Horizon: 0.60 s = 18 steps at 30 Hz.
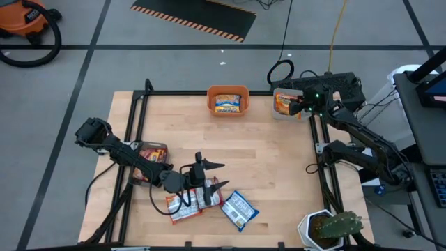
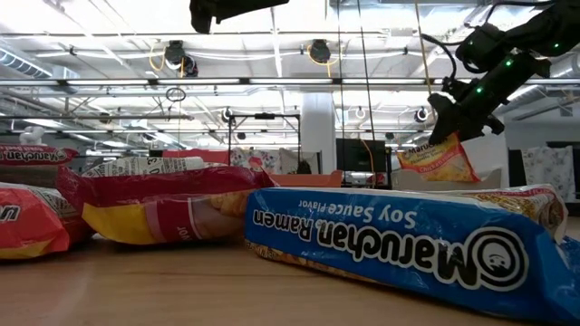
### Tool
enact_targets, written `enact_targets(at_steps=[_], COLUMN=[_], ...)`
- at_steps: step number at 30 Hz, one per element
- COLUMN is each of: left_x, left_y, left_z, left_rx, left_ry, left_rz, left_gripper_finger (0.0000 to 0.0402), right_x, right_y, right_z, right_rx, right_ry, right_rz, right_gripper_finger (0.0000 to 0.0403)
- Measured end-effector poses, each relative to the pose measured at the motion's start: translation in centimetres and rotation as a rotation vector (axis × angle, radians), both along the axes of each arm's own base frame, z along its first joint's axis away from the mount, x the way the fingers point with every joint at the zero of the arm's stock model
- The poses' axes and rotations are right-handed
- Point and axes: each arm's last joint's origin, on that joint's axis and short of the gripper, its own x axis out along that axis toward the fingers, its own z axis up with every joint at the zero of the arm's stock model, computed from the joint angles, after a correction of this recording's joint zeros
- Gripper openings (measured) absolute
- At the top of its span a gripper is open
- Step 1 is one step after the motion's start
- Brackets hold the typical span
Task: Sort Maruchan noodles
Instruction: Put the top orange noodle pack into the gray bin
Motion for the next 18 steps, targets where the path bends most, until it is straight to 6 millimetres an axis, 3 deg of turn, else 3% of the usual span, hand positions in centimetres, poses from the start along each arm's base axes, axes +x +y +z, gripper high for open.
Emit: enact_targets(at_steps=[7, 18], left_x=[0.0, 0.0], left_y=[0.0, 0.0], left_z=[0.0, 0.0], left_rx=[0.000, 0.001], left_ry=[0.000, 0.003], left_rz=[0.000, 0.000], left_gripper_finger=[0.0296, 0.0296], right_x=[1.2, 3.2], right_y=[-0.1, -0.7], right_z=[-1.1, -2.8], right_rx=[-0.024, -0.158], right_ry=[0.168, 0.543], right_rz=[-0.036, -0.145], right_gripper_finger=[0.0215, 0.0211])
